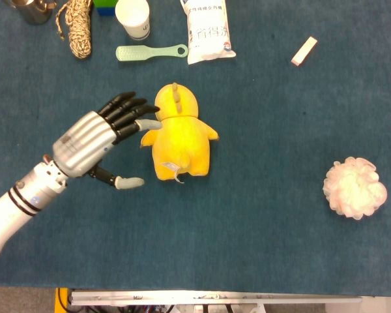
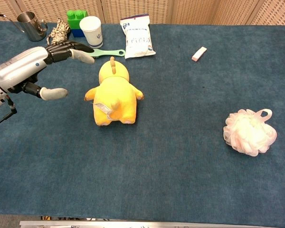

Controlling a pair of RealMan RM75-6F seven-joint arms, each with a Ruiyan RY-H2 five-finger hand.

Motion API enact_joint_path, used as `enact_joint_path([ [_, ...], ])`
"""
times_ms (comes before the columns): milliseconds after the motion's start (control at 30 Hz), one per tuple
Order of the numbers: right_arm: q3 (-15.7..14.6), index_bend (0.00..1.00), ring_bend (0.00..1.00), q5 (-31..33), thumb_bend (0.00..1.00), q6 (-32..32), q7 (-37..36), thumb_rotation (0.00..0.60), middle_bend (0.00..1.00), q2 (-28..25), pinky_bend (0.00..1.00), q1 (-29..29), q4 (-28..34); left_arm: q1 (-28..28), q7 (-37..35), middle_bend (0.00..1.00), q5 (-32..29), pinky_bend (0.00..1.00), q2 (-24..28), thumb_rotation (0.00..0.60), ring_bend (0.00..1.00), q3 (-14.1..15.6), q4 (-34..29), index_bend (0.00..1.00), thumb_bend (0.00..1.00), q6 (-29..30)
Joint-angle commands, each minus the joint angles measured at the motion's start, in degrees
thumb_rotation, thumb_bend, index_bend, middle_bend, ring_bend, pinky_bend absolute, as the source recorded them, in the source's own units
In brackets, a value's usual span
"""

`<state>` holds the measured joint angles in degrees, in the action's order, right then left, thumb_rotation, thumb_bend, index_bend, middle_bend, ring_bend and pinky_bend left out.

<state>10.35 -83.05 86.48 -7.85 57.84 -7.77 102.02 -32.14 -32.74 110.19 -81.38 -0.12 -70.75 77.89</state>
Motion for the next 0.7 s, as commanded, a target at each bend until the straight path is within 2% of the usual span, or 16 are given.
enact_joint_path([
  [33,-0.1,0.13,0.15,0.1,0.13,0.1,-0.1,0.6,0.28,0.0,0.22,0.2,0.1,-1.8,-1.1,0.08,1.8,0.0,-2.8,0.127,0.06,0.9,2.9,0.12,0.08,1.0],
  [167,-0.5,0.13,0.15,0.3,0.13,0.3,-0.4,0.6,0.28,-0.3,0.22,0.7,0.2,-4.6,-0.8,0.03,3.6,0.0,-6.9,0.12,0.02,1.9,7.5,0.05,0.07,0.6],
  [333,-0.7,0.13,0.15,0.5,0.13,0.3,-1.0,0.6,0.28,-0.3,0.22,1.1,-0.1,-6.6,3.9,0.02,6.0,0.0,-11.5,0.101,0.01,2.1,14.0,0.05,0.07,3.8],
  [433,-0.8,0.13,0.15,0.6,0.13,0.3,-1.5,0.6,0.28,-0.3,0.22,1.3,-0.3,-7.6,3.4,0.02,6.2,0.0,-13.6,0.085,0.01,2.8,16.3,0.05,0.07,4.5],
  [700,-1.0,0.13,0.15,1.0,0.13,0.2,-2.2,0.6,0.28,0.1,0.22,1.6,-1.1,-9.6,7.5,0.01,5.9,0.0,-17.3,0.067,0.01,5.2,22.2,0.05,0.07,1.9],
])
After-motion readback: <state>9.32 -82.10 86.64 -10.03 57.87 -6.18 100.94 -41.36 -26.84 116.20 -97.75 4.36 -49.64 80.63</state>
